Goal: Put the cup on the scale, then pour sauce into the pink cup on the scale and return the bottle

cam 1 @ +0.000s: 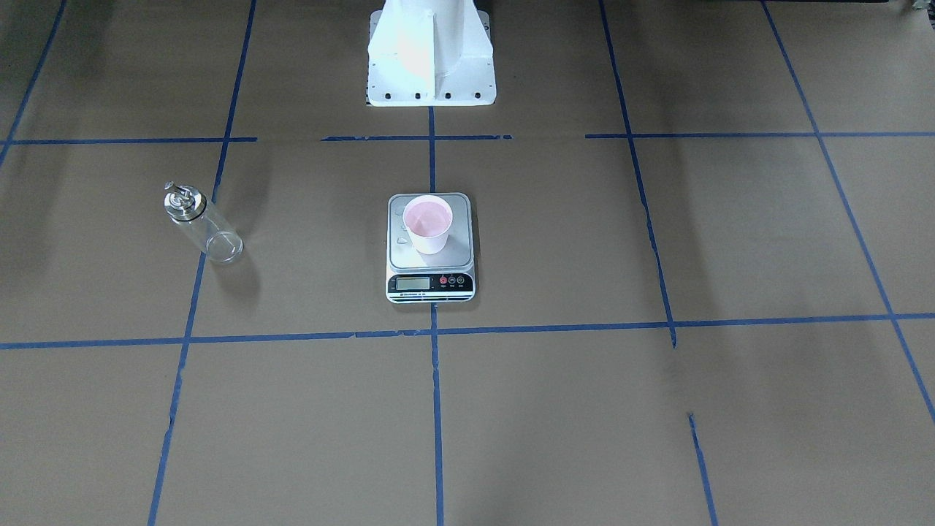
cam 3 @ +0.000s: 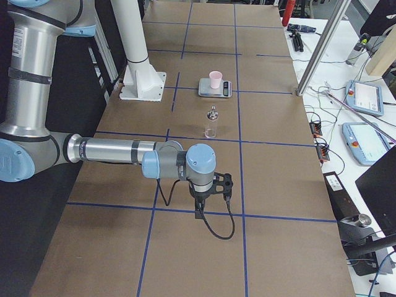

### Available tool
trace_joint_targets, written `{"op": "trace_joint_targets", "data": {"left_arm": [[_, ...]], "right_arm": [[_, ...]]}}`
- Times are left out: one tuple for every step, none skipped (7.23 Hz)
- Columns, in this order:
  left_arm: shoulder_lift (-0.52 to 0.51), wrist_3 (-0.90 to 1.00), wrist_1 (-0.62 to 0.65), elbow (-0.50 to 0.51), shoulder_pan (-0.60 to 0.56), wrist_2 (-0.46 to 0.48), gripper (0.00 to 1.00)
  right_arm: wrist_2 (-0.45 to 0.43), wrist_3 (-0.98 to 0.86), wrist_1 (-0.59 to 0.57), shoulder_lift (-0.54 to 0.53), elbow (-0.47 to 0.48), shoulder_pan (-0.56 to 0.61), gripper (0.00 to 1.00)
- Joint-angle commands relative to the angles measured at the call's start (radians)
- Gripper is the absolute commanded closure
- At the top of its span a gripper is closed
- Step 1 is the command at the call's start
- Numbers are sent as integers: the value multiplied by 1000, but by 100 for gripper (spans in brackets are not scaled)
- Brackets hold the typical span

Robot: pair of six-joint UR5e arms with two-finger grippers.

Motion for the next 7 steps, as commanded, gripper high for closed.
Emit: {"op": "trace_joint_targets", "data": {"left_arm": [[-1, 4, -4, -2, 0, 6, 0], [-1, 9, -5, -2, 0, 8, 0], [-1, 9, -5, -2, 0, 6, 0], [-1, 10, -5, -2, 0, 6, 0], [-1, 10, -4, -1, 0, 6, 0], [-1, 10, -5, -1, 0, 5, 0], [-1, 10, -5, -1, 0, 5, 0]], "right_arm": [[3, 0, 1, 0, 0, -12, 0], [3, 2, 1, 0, 0, -18, 0], [3, 2, 1, 0, 0, -23, 0], [3, 0, 1, 0, 0, -23, 0], [3, 0, 1, 0, 0, -24, 0], [3, 0, 1, 0, 0, -26, 0], [1, 0, 1, 0, 0, -27, 0]]}}
